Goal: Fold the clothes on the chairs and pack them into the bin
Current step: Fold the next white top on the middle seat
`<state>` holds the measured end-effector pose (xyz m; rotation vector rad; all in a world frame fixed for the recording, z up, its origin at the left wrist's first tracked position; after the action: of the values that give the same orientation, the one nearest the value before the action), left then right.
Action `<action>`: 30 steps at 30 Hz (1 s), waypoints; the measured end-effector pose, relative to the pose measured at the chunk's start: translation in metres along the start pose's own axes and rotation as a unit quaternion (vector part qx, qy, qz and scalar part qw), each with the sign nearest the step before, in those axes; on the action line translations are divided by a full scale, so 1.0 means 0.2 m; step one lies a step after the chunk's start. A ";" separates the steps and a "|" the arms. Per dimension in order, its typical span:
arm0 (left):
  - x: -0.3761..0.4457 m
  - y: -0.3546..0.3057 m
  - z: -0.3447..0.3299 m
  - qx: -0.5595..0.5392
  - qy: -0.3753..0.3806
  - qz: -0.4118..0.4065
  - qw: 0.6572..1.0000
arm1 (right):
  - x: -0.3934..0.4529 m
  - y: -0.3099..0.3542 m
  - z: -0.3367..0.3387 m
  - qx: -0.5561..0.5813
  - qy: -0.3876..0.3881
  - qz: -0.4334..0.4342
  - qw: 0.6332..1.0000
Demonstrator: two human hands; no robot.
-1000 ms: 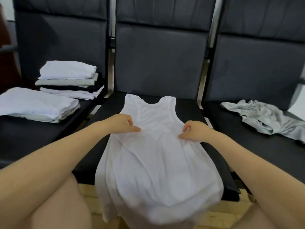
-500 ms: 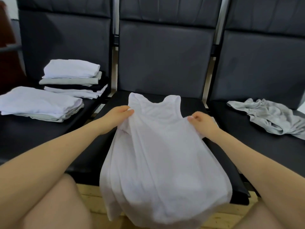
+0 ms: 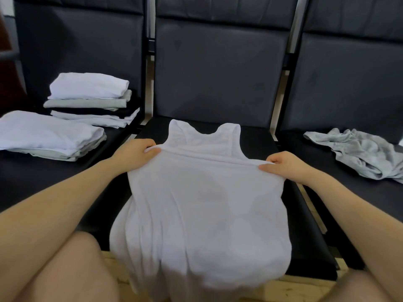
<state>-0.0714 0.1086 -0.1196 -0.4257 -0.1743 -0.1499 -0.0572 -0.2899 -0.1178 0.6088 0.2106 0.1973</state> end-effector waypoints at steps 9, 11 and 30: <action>0.17 -0.05 0.07 0.232 -0.059 -0.020 0.971 | 0.16 -0.09 0.23 -0.248 -0.199 -0.062 0.946; 0.24 -0.05 0.07 0.296 -0.058 -0.011 0.953 | 0.23 -0.07 0.24 -0.285 -0.232 -0.055 0.928; -0.03 0.00 0.10 -0.044 -0.074 0.139 0.987 | 0.03 0.06 0.07 -0.066 -0.204 -0.040 0.976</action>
<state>-0.0805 0.1172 -0.1019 -0.5444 -0.2539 0.1489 -0.0495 -0.2859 -0.1008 0.4955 -0.1748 0.0057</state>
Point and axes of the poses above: each hand's wrist, its own x-axis towards the middle knuckle, its own z-axis out of the back of the hand, y = z × x, the point moved 8 cm from there along x, towards the middle knuckle, and after that the axes turned 4 degrees about y, right-handed, at the moved point
